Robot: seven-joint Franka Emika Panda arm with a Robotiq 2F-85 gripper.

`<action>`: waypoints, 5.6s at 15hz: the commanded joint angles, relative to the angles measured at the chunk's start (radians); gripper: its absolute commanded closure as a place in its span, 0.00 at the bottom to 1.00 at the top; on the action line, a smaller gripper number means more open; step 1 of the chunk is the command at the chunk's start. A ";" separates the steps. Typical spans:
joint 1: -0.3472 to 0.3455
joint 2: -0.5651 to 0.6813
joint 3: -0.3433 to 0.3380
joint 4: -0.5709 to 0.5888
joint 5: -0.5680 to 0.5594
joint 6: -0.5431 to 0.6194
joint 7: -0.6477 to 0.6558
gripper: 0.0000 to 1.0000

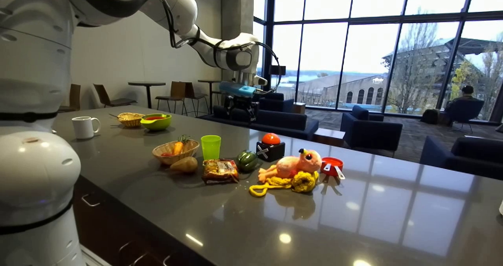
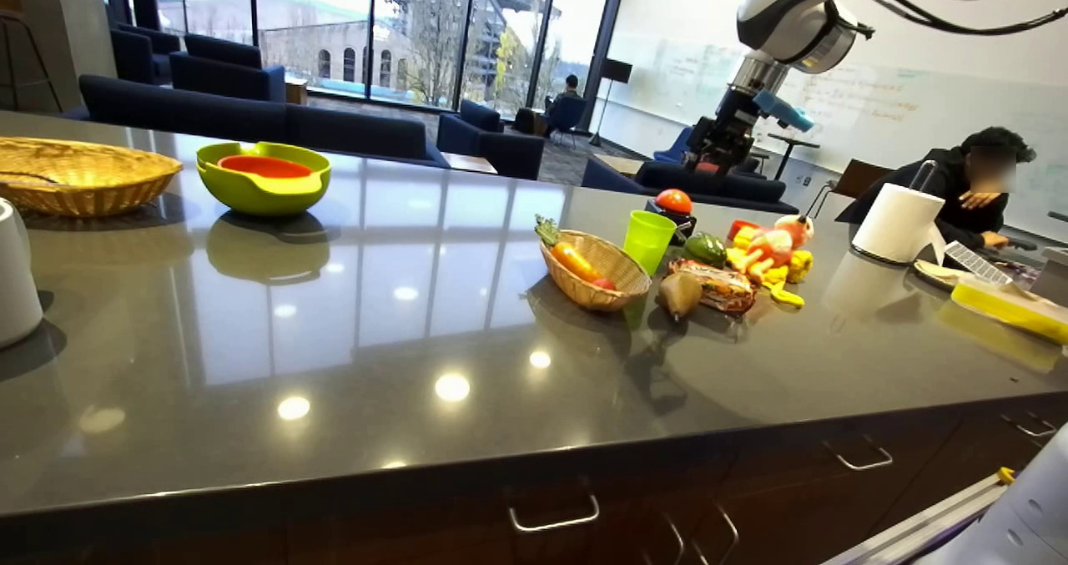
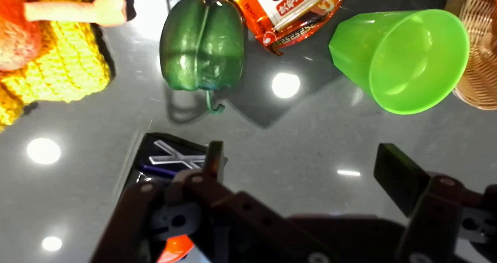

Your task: Put the green bell pepper in the basket on the right.

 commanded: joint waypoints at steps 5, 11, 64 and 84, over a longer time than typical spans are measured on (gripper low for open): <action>-0.025 -0.005 0.027 0.001 -0.007 -0.002 0.004 0.00; -0.016 0.010 0.029 0.005 -0.025 0.011 0.056 0.00; -0.050 0.244 0.050 -0.002 -0.261 0.262 0.062 0.98; -0.045 0.115 0.043 -0.020 -0.257 0.122 0.096 0.95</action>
